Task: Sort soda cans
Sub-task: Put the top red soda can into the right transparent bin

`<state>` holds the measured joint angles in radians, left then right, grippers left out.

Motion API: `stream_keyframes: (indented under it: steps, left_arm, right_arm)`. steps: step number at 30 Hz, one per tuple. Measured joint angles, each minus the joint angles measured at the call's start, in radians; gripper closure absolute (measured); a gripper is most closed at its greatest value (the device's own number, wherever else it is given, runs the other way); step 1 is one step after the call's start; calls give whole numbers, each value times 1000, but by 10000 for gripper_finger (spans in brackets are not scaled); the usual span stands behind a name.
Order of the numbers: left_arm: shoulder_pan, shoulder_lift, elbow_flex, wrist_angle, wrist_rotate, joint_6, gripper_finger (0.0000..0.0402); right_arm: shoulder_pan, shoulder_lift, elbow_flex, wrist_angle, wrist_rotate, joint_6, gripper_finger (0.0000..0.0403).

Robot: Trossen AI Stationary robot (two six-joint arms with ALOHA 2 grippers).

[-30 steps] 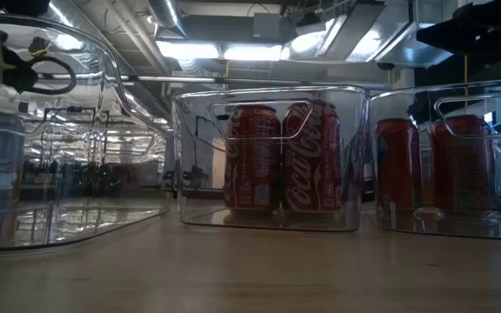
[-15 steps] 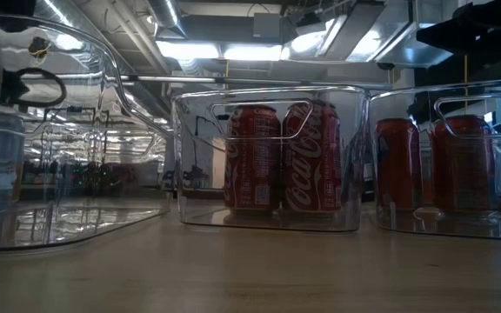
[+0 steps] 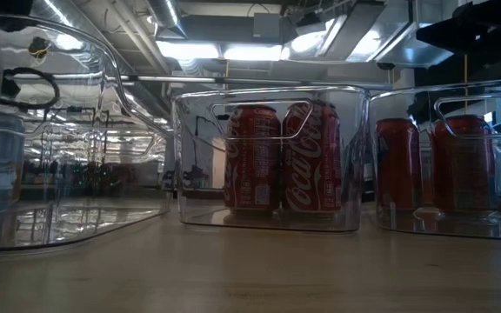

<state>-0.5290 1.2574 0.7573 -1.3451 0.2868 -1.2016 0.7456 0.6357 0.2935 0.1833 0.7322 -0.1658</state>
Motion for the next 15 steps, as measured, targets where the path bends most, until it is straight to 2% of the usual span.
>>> stream_keyframes:
  steps: [8,15]
  left_arm:
    - [0,0,107,-76,-18,-30,125]
    - [1,0,289,-231,-78,-85,125]
  right_arm:
    - [0,0,0,0,0,-4,13]
    - [0,0,0,1,0,-5,13]
